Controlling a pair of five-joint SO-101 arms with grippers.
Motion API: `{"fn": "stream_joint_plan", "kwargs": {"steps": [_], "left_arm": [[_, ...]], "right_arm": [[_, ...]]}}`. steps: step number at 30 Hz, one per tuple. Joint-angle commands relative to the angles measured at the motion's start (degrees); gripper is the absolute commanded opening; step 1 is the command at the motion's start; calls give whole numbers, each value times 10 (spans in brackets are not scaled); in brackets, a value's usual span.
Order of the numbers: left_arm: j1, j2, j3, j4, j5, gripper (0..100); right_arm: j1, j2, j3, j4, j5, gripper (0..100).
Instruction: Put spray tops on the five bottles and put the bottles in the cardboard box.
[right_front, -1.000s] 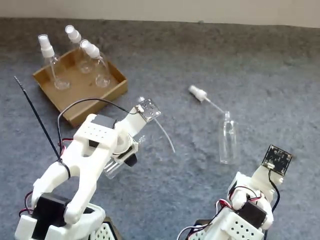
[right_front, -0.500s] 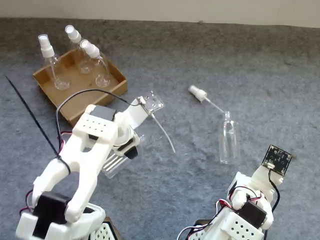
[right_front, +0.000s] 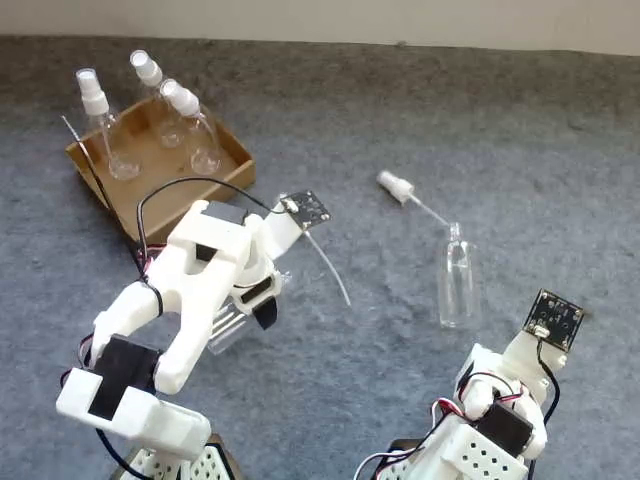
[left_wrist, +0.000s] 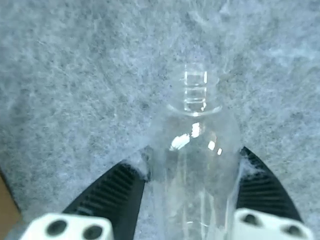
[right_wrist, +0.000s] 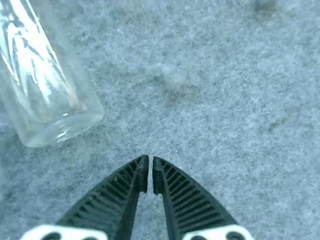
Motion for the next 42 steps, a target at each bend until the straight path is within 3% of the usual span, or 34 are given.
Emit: {"fn": "stream_joint_plan", "kwargs": {"steps": [1,8,30,34,42], "left_arm": [[7,-4,-28,4,-6,216],[9,-3,-28,6,-6,108],[10,-3,-7,3,-6,107],[10,-6,-9,3,-6,56],[10,-11,-12,6,-4,86]], "right_arm": [[2,-3,77,4,5,19],[2,-3,77,4,5,19],[2,-3,77,4,5,19],[2,-3,77,4,5,19],[2,-3,77,4,5,19]]}}
